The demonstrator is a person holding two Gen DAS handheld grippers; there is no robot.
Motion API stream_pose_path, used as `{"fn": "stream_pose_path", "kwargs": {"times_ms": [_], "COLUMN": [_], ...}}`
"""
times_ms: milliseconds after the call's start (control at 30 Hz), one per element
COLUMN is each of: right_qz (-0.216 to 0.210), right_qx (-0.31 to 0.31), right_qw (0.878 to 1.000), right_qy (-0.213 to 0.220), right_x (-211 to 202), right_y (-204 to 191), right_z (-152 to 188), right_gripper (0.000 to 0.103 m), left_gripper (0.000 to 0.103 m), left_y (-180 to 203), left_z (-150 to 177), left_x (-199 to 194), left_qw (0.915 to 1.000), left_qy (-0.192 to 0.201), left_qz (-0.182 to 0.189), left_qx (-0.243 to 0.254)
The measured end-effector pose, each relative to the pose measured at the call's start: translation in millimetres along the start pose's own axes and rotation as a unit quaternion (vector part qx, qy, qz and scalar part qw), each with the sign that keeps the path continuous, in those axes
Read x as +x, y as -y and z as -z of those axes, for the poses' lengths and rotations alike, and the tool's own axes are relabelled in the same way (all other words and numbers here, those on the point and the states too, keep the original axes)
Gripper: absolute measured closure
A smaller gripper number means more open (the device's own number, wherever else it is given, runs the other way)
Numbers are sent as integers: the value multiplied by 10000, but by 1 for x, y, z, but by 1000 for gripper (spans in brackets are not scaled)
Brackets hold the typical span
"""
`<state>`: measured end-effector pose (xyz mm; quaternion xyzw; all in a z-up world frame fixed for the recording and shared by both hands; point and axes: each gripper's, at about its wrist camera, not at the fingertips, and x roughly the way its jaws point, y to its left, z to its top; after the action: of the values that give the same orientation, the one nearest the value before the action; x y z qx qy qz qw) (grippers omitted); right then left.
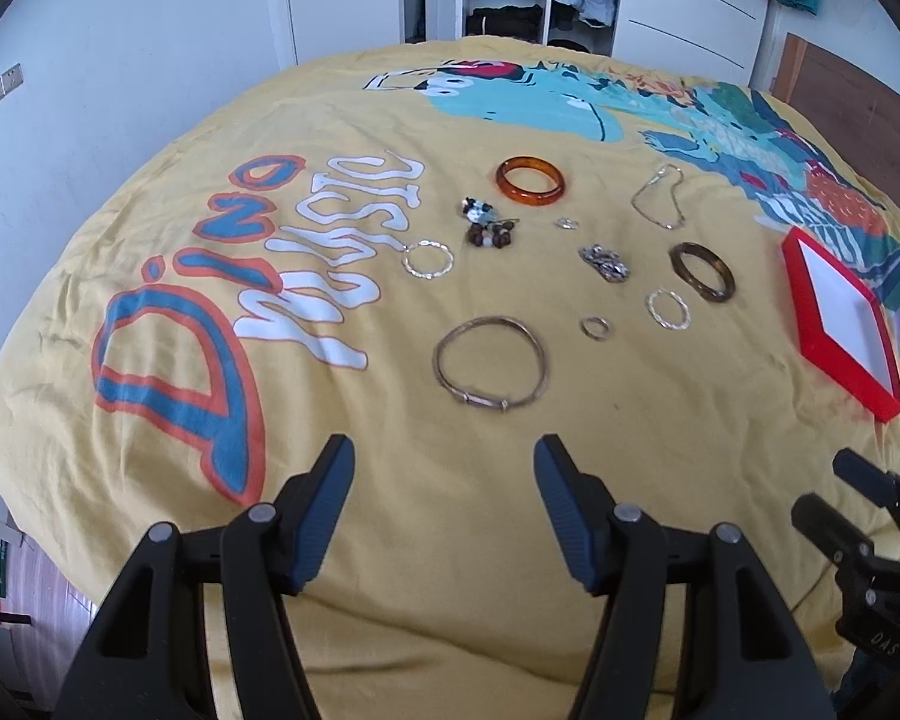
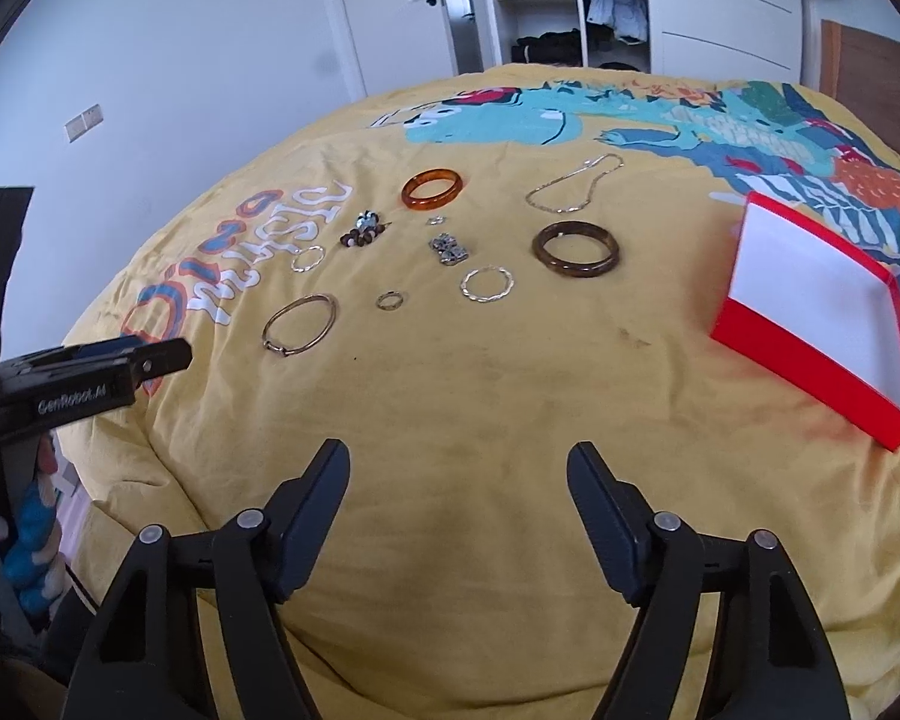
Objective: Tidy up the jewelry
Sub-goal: 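Move both tools toward the jewelry scattered on the bed cover, then grasp the thin silver bangle with the left tool while the right tool grasps a small silver ring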
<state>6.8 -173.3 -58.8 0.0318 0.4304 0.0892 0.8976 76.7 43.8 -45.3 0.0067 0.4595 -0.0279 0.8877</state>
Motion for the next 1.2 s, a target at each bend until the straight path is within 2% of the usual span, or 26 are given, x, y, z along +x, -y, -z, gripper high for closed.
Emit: {"fn": "stream_pose_path", "kwargs": {"times_ms": [367,500,700,833,967,1033,1133,1200], "right_qz": [-464,-545,-587,-625,-615,-595,-614,-681], "right_qx": [-369,-435,-540,-574,-640,-701,-703,-675], "right_qw": [9976,9963,9950,9950,9950,9947,9944,9939], "right_qy": [-354,-507,-605,-525,-468,-460,-499,-551], "right_x": [74,105,143,158,173,180,181,180], "right_y": [-20,-24,-29,-33,-37,-40,-41,-40], "right_z": [-37,-49,-61,-72,-82,-84,-84,-85], "right_gripper": [40,49,52,53,60,63,80,82], "left_gripper": [43,44,46,55,65,75,87,93], "left_y": [-23,-23,-20,-17,-16,-15,-17,-18], "left_z": [-33,-33,-34,-36,-40,-41,-43,-44], "left_x": [82,105,119,122,124,124,122,120], "left_qw": [9984,9975,9977,9984,9987,9987,9986,9985], "left_qy": [-509,-685,-655,-542,-469,-435,-425,-419], "left_qz": [50,20,-99,-180,-185,-203,-242,-289], "left_qx": [-235,-175,-108,14,114,171,183,183]}}
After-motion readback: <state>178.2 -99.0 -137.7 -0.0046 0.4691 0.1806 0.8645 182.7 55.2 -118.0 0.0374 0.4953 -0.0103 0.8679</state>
